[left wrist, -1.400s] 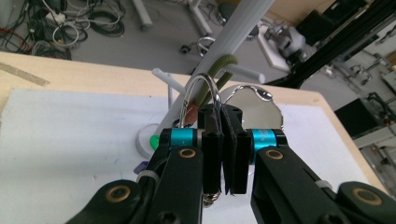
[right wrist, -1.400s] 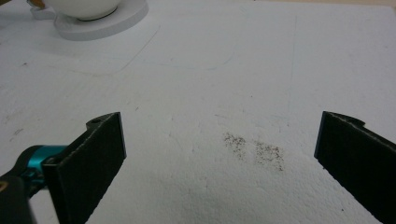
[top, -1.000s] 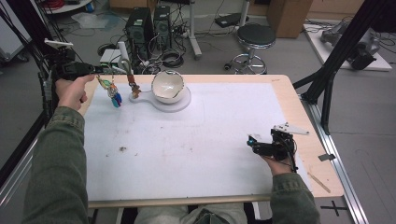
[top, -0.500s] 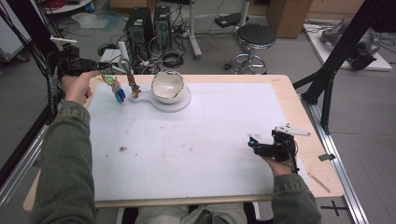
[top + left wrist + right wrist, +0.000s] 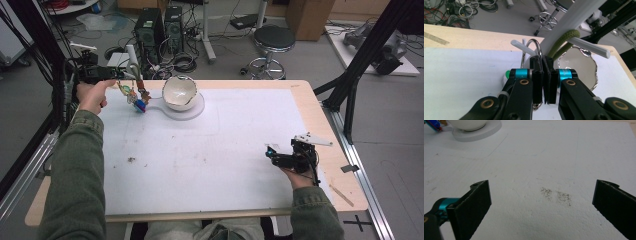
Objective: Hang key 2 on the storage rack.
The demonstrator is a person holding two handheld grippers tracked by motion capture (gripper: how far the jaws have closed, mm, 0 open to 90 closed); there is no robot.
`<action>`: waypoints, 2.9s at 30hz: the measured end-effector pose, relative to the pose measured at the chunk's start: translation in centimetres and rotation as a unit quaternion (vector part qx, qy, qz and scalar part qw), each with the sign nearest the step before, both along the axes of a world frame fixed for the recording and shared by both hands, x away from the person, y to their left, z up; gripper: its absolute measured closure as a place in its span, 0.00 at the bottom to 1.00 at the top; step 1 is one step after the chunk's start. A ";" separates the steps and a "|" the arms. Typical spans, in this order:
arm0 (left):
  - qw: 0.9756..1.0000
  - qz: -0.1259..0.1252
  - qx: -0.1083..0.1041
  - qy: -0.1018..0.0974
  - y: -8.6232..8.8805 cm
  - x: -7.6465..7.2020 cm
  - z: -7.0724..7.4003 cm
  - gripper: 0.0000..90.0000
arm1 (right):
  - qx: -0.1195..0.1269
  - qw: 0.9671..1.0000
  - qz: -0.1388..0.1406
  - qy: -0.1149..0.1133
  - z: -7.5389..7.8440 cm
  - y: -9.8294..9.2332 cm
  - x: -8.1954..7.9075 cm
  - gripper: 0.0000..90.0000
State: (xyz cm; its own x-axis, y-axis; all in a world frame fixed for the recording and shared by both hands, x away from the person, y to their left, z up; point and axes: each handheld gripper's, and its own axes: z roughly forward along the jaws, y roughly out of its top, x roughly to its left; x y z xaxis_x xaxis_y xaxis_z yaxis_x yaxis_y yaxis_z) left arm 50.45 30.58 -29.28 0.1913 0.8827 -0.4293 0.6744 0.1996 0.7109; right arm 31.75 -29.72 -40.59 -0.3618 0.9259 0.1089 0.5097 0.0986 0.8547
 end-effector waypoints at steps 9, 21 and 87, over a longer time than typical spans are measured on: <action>1.000 -0.012 0.006 0.010 -0.7 0.2 -0.4 0.96 | 0.006 1.000 -0.003 -0.002 0.1 0.0 -0.1 0.01; 0.999 -0.033 0.021 0.025 -0.6 0.1 -0.5 0.96 | -0.001 1.000 -0.003 -0.001 0.0 0.1 0.1 0.01; 0.997 -0.054 0.045 -0.018 -1.4 -6.2 -1.5 0.02 | 0.010 1.000 -0.010 0.001 -0.1 -0.1 0.5 0.01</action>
